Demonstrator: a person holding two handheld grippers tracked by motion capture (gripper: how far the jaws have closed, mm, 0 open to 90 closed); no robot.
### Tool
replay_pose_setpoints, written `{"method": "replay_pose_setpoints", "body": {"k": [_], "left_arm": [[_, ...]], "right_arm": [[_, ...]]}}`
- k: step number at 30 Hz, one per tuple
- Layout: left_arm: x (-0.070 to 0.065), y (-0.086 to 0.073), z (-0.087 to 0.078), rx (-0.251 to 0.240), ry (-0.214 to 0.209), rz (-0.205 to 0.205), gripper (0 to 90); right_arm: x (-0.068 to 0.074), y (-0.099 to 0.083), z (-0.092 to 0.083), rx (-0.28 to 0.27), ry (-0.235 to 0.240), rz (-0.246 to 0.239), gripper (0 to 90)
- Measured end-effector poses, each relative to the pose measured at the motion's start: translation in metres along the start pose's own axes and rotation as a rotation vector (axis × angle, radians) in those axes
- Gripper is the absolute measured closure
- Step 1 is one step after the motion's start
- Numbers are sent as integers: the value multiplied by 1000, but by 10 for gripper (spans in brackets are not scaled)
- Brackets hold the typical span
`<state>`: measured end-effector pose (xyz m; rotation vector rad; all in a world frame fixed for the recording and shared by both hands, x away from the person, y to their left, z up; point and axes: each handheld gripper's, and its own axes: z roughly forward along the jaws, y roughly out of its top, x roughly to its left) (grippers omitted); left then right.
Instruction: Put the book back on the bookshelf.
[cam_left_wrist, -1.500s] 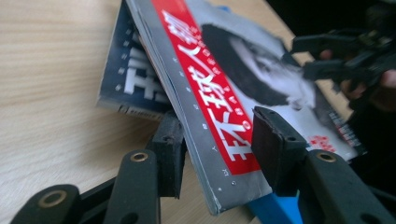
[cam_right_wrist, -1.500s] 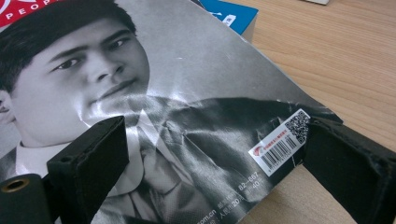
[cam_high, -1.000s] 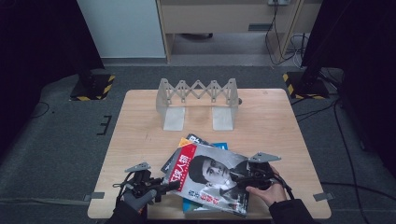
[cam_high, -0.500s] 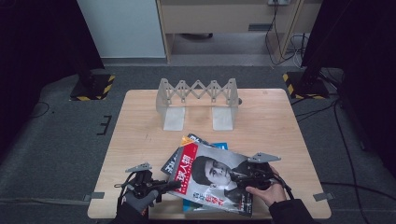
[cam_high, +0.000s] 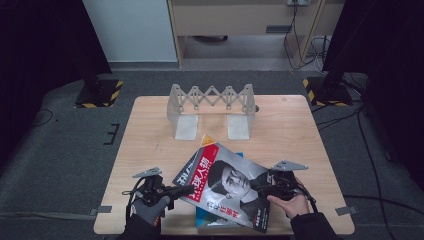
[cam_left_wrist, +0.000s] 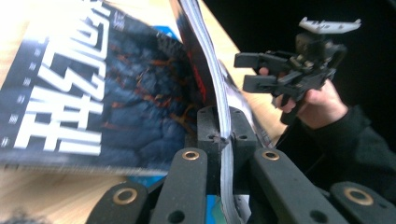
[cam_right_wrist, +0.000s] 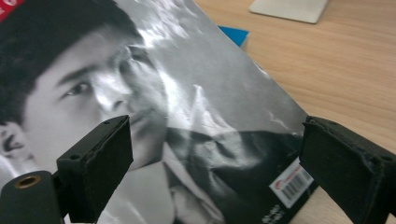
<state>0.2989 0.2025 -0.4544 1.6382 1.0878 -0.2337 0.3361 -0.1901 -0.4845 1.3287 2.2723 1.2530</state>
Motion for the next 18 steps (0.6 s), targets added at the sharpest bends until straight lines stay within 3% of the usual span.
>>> {"method": "replay_pose_setpoints", "body": {"k": [4,9,14,18], "left_arm": [[-7,12,1,-29,-24,8,863],[-6,18,1,-35,-28,-9,864],[-9,25,-1,-41,-27,5,864],[-16,40,-5,-69,-39,29,864]], "right_arm": [[-7,2,-6,-30,-30,9,99],[-15,4,-13,-63,-58,27,97],[-26,4,-19,-82,-106,34,96],[-34,4,-23,-92,-139,46,94]]}}
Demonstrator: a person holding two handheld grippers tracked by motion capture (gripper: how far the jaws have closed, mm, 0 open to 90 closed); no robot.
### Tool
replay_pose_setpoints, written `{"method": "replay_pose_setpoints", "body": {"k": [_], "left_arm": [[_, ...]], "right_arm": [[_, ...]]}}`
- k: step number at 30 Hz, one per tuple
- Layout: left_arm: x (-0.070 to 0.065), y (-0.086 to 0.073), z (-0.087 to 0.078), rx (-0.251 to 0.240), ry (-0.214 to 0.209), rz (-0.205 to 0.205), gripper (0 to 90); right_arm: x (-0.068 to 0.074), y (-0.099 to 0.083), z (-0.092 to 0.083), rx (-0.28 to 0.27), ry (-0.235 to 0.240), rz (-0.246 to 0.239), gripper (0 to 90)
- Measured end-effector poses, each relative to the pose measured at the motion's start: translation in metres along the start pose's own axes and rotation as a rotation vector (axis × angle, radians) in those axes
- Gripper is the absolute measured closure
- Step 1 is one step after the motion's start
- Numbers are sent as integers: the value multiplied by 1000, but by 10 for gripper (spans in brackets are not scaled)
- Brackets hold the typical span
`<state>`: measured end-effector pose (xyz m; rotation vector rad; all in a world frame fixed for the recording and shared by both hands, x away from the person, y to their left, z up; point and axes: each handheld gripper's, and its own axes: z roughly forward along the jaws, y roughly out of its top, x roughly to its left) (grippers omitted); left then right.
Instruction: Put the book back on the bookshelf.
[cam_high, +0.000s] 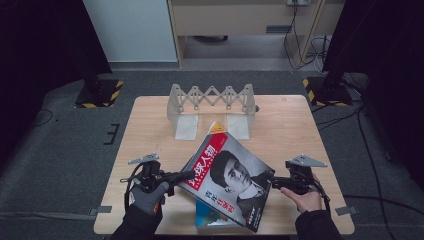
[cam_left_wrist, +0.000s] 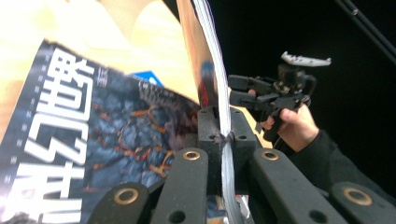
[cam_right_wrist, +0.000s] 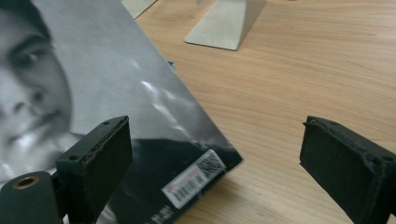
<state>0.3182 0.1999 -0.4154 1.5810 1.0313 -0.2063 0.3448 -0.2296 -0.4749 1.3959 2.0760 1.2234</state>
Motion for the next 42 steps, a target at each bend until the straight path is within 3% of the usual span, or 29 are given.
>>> {"method": "replay_pose_setpoints", "body": {"k": [5,10,14,18,23,29,36,42], "left_arm": [[-10,17,0,-40,-32,12,864],[-24,28,9,-46,-63,41,864],[-30,33,17,-51,-102,32,864],[-36,34,21,-42,-97,52,863],[-35,25,37,-1,-92,38,864],[-37,29,50,-11,-100,29,863],[-55,54,55,-57,-112,63,863],[-63,78,45,-132,-130,55,863]], "right_arm": [[-10,0,-3,-8,-39,13,92],[-18,0,-7,-20,-71,25,88],[-24,0,-10,-32,-92,33,87],[-31,0,-16,-71,-117,62,88],[-31,-1,-17,-80,-97,54,87],[-22,1,-13,-75,-69,26,86],[-32,2,-21,-131,-120,68,86],[-39,4,-31,-202,-174,109,85]]}}
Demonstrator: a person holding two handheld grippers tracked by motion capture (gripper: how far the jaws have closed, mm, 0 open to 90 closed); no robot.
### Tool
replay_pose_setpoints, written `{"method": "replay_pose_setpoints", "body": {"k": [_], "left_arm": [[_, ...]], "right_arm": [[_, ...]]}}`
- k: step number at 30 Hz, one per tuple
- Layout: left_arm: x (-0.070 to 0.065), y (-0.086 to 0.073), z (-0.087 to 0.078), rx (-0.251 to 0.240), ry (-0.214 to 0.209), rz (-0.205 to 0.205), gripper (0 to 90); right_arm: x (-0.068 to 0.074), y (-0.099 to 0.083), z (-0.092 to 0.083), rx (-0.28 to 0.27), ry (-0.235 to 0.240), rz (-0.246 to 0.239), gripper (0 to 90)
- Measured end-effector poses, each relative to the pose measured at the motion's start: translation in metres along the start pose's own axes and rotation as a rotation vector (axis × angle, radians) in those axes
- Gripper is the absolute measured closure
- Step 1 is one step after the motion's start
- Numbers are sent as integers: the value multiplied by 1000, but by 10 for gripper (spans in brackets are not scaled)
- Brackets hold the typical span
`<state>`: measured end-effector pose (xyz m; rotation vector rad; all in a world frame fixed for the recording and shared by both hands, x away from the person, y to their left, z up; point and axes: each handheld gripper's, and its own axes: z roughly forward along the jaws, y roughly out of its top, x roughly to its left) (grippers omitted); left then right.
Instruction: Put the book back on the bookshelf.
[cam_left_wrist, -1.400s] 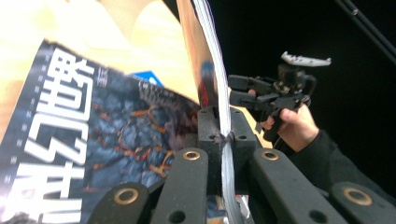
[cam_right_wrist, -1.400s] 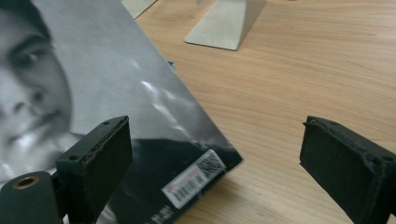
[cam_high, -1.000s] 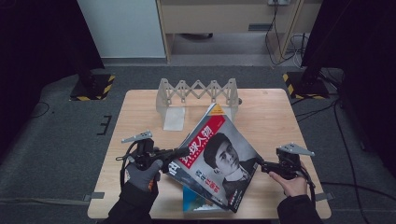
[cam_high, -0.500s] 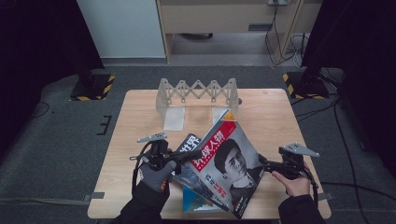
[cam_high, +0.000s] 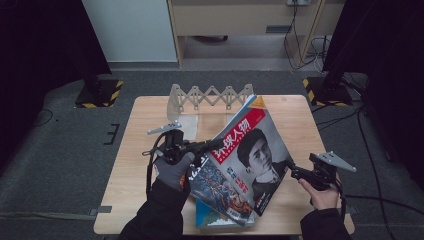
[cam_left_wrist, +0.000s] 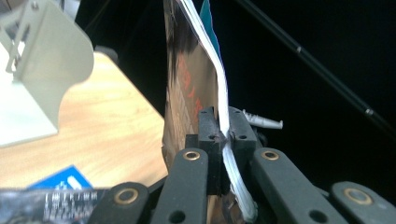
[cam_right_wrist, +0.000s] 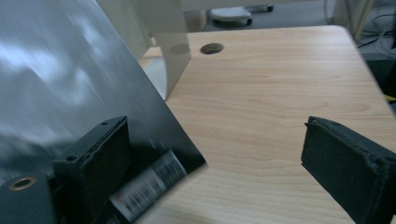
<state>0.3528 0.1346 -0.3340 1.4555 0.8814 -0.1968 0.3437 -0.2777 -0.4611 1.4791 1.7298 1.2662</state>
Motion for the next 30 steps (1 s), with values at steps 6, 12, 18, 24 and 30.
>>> {"method": "replay_pose_setpoints", "body": {"k": [6,12,18,24,30], "left_arm": [[-3,22,-20,-70,34,28,863],[3,34,-42,-121,93,43,863],[10,45,-63,-167,143,56,863],[10,57,-79,-217,186,80,863],[9,65,-91,-249,222,100,863]], "right_arm": [[-5,0,-1,-14,-24,6,84],[-4,-2,2,-2,-28,-11,78],[-7,-5,7,34,-44,-32,75],[-8,-7,11,63,-49,-43,68],[-8,-11,17,131,-60,-73,63]]}}
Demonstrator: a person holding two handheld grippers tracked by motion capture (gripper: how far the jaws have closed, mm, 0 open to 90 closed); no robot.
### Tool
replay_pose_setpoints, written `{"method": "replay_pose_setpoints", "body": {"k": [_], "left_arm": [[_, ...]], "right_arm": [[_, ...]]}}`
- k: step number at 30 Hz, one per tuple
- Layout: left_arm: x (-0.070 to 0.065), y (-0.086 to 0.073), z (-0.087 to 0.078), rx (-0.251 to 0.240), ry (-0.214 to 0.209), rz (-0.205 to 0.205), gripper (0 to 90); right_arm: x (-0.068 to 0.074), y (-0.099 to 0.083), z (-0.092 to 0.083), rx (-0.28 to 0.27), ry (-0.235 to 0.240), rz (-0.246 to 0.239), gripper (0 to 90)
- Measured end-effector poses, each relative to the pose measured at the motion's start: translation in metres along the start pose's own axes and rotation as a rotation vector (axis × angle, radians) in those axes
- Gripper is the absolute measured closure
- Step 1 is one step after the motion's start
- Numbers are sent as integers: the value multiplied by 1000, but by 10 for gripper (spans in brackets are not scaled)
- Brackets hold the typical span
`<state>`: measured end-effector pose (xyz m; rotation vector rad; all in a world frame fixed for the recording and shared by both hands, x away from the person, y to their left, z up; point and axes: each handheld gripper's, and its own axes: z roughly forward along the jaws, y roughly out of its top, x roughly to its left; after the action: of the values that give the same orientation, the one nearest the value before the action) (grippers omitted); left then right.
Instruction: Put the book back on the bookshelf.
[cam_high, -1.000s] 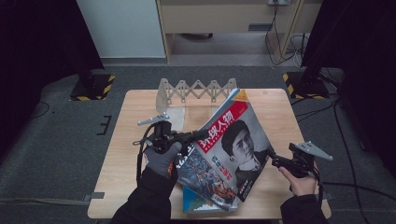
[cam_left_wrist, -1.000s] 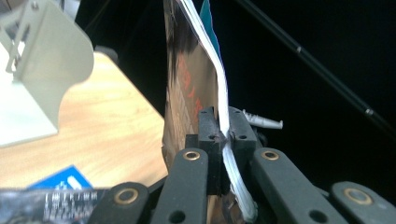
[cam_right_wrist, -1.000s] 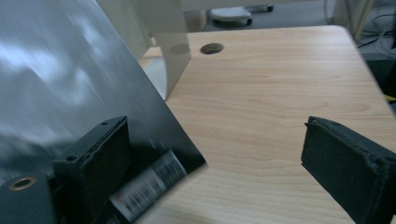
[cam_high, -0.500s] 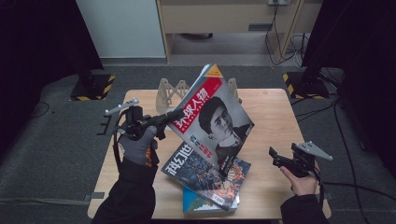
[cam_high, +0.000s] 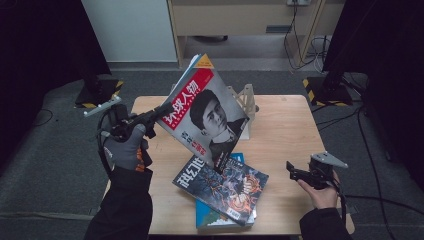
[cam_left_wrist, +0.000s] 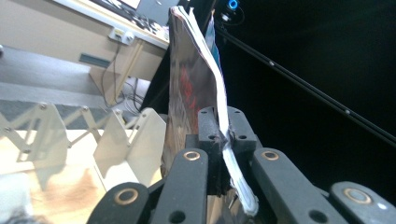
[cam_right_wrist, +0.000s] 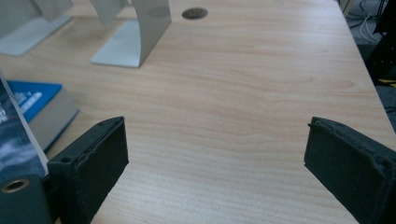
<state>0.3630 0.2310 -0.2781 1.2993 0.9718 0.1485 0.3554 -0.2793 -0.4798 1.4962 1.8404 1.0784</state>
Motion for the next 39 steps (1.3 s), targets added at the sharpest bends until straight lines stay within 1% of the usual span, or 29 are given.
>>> {"method": "replay_pose_setpoints", "body": {"k": [2,3,4,5,6,8,13,14,15,18,20,21,22,23,24,25,26,27,28,30,32,33,38,39], "left_arm": [[2,4,-3,-19,14,5,863],[2,4,-3,-19,14,5,863],[5,7,-6,-31,23,6,863],[5,7,-6,-31,23,6,863],[7,11,-9,-41,35,11,863],[9,14,-11,-49,47,15,863],[15,20,-16,-70,56,9,863],[17,23,-19,-84,59,5,863],[17,23,-19,-84,59,5,863],[20,31,-28,-109,67,-4,863],[20,35,-33,-117,70,0,863],[20,35,-33,-117,70,0,863],[20,39,-38,-128,77,6,863],[20,39,-38,-128,77,6,864],[21,42,-44,-139,83,7,863],[21,42,-44,-139,83,7,863],[21,43,-47,-142,89,9,863],[22,46,-52,-150,100,12,864],[22,46,-52,-150,100,12,864],[26,49,-59,-161,118,11,863],[27,50,-61,-164,124,14,863],[29,51,-64,-169,136,14,863],[35,55,-68,-176,172,22,863],[35,55,-68,-176,172,22,863]], "right_arm": [[0,-1,2,15,1,-12,63],[0,-1,2,15,1,-12,63],[-1,-2,4,29,-1,-20,62],[-1,-2,4,36,2,-23,62],[-1,-3,5,41,3,-24,62],[0,-4,7,56,4,-33,62],[1,-4,8,62,7,-40,64],[1,-4,8,64,7,-44,65],[1,-4,8,64,7,-44,65],[1,-5,9,72,7,-51,66],[2,-5,10,76,5,-52,66],[2,-5,10,76,5,-52,66],[2,-6,11,82,9,-56,65],[2,-6,11,82,9,-56,65],[2,-6,12,94,13,-66,65],[3,-7,12,99,14,-68,65],[3,-7,12,99,14,-68,65],[3,-7,13,108,18,-78,65],[3,-7,13,108,18,-78,65],[3,-8,14,112,17,-81,65],[4,-8,15,113,16,-80,65],[4,-8,15,120,18,-86,65],[5,-9,17,136,22,-99,63],[5,-9,17,136,22,-99,63]]}}
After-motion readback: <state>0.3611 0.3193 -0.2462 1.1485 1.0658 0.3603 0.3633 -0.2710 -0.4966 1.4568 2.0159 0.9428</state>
